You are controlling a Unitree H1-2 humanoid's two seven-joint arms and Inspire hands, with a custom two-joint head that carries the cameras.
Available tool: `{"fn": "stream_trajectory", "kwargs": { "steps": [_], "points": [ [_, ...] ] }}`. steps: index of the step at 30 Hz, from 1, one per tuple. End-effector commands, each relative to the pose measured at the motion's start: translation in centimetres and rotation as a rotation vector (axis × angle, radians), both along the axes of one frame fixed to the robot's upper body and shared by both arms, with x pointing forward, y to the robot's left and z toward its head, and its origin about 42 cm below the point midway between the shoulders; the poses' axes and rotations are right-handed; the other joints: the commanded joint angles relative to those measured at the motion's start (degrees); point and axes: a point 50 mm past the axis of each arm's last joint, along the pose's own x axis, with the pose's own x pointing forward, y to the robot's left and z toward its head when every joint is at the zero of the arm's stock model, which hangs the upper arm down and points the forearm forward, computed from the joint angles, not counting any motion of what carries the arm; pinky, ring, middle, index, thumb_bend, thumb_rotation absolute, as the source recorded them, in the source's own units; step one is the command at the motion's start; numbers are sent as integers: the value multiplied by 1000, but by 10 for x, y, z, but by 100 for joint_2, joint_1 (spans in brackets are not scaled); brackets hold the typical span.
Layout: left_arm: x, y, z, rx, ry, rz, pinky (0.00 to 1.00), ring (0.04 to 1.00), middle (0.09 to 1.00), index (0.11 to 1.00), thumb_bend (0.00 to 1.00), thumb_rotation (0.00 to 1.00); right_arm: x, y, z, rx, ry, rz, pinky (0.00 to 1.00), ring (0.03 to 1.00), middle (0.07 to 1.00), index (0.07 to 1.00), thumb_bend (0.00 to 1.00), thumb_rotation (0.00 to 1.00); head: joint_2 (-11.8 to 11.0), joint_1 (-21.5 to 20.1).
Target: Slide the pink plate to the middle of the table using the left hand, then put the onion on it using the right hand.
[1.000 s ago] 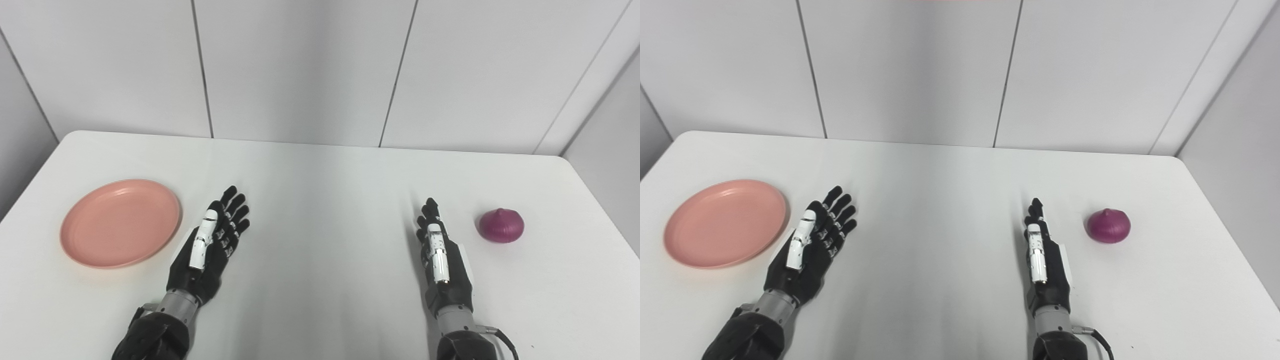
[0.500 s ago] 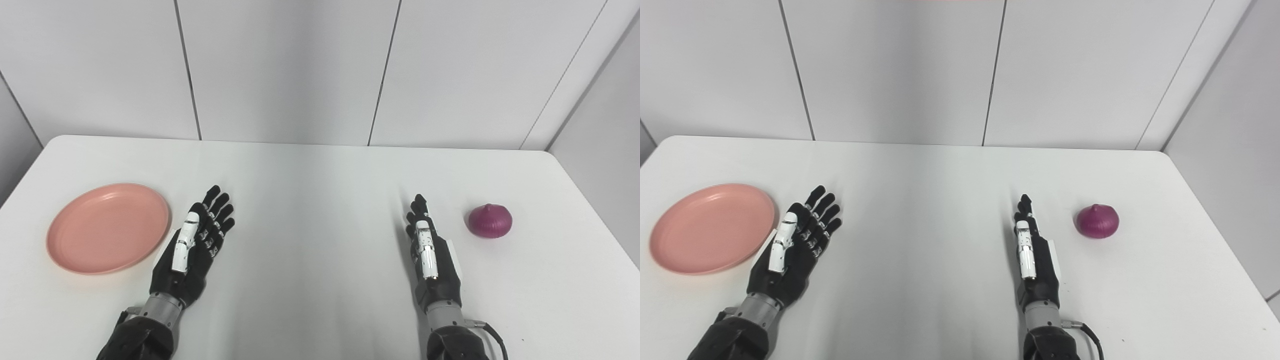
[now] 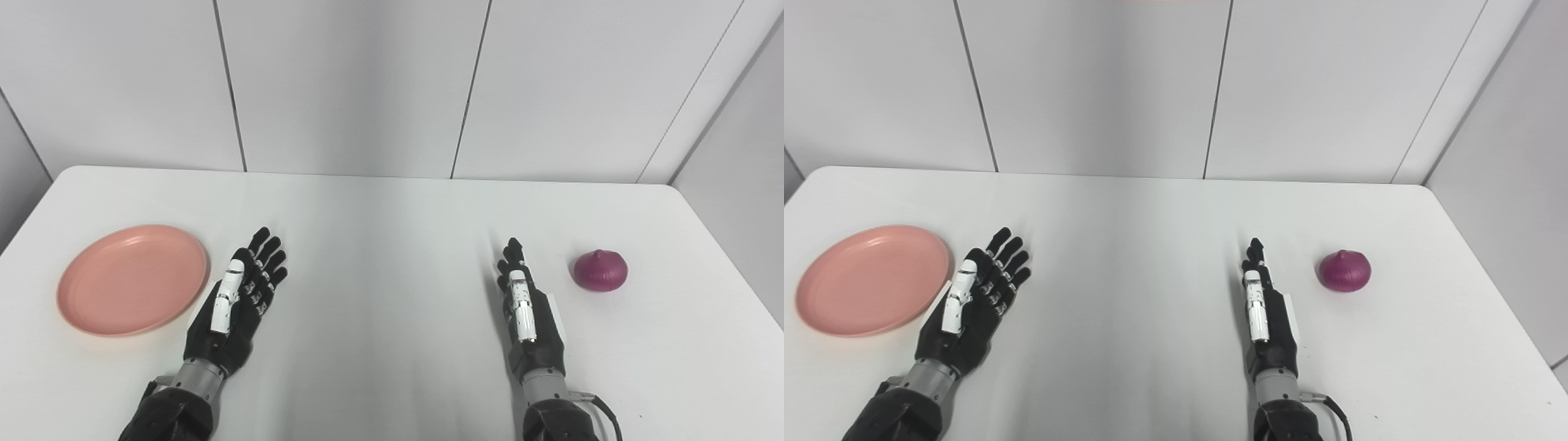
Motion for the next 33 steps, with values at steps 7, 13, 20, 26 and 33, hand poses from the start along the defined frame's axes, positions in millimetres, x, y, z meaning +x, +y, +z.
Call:
{"fn": "stream_trajectory", "kwargs": {
  "steps": [7, 13, 20, 26, 33],
  "points": [
    [0, -3, 0, 0, 18, -4, 1000, 1000, 1000, 1000, 482, 1000, 5, 2, 15, 8, -87, 7, 1000, 994, 1000, 1000, 210, 1000, -31, 292],
    [-3, -18, 3, -9, 41, 10, 1000, 1000, 1000, 1000, 476, 1000, 2, -9, 16, 2, -79, 21, 1000, 1000, 1000, 1000, 211, 1000, -110, 1055],
    [-5, -42, 5, -18, 42, 4, 1000, 1000, 1000, 1000, 458, 1000, 1, -24, 18, 1, -66, 18, 1000, 1000, 1000, 1000, 176, 1000, -287, 1936],
    [-4, -61, 3, -8, 47, 2, 1000, 1000, 1000, 1000, 450, 1000, 1, -36, 20, 27, -66, 25, 1000, 1000, 1000, 1000, 124, 1000, -544, 2761],
    [-1, -81, 0, -6, 52, 9, 1000, 1000, 1000, 1000, 439, 1000, 2, -38, 25, 90, -85, 19, 1000, 1000, 1000, 1000, 79, 1000, -775, 3303]
  ]
}}
